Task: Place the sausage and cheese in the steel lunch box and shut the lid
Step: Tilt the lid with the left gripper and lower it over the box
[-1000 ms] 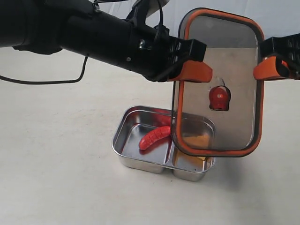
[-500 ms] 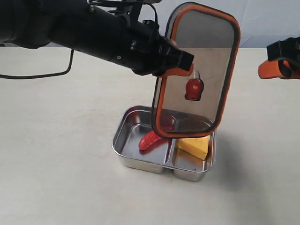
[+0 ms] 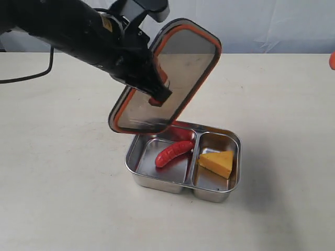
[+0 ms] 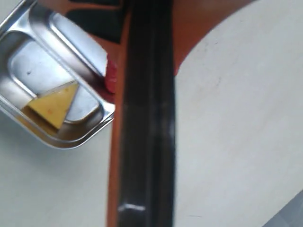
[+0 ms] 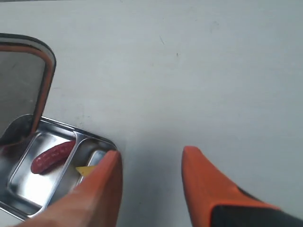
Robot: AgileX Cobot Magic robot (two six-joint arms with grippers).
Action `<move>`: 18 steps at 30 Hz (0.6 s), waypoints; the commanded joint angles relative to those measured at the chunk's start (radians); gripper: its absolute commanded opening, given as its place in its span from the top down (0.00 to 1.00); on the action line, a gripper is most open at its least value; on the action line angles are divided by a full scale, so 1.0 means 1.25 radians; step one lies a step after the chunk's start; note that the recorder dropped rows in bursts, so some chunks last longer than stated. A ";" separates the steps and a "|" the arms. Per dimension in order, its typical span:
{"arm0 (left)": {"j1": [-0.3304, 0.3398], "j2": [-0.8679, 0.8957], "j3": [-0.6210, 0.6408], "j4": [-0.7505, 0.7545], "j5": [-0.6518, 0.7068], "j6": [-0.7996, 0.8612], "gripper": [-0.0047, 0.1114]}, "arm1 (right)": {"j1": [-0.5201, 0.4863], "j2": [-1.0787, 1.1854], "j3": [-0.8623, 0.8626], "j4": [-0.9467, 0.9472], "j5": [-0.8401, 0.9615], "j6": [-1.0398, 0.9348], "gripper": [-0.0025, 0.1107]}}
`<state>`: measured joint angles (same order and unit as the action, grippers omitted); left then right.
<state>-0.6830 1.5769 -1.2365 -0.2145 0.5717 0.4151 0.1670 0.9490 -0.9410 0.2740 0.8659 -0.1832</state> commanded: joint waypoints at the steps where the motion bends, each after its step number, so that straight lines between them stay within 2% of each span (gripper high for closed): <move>1: -0.031 -0.018 0.000 0.152 -0.001 -0.018 0.96 | -0.003 -0.008 -0.001 -0.021 -0.005 0.009 0.62; 3: -0.062 -0.021 0.000 0.225 0.001 -0.044 0.96 | -0.003 -0.008 -0.001 -0.026 -0.005 0.013 0.62; 8: -0.170 -0.021 0.000 0.572 0.041 -0.219 0.96 | -0.003 -0.008 -0.001 -0.039 -0.005 0.020 0.62; 11: -0.232 -0.012 0.000 0.709 0.088 -0.288 0.96 | -0.003 -0.008 -0.001 -0.039 -0.005 0.020 0.62; 15: -0.287 0.021 0.000 0.771 0.150 -0.317 0.96 | -0.003 -0.008 -0.001 -0.039 0.003 0.020 0.62; 18: -0.326 0.054 0.000 0.798 0.155 -0.317 0.96 | -0.003 -0.008 -0.001 -0.039 0.006 0.020 0.62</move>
<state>-1.0441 1.6106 -1.2365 0.7358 0.7539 0.0383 0.1670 0.9451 -0.9410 0.2347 0.8746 -0.1590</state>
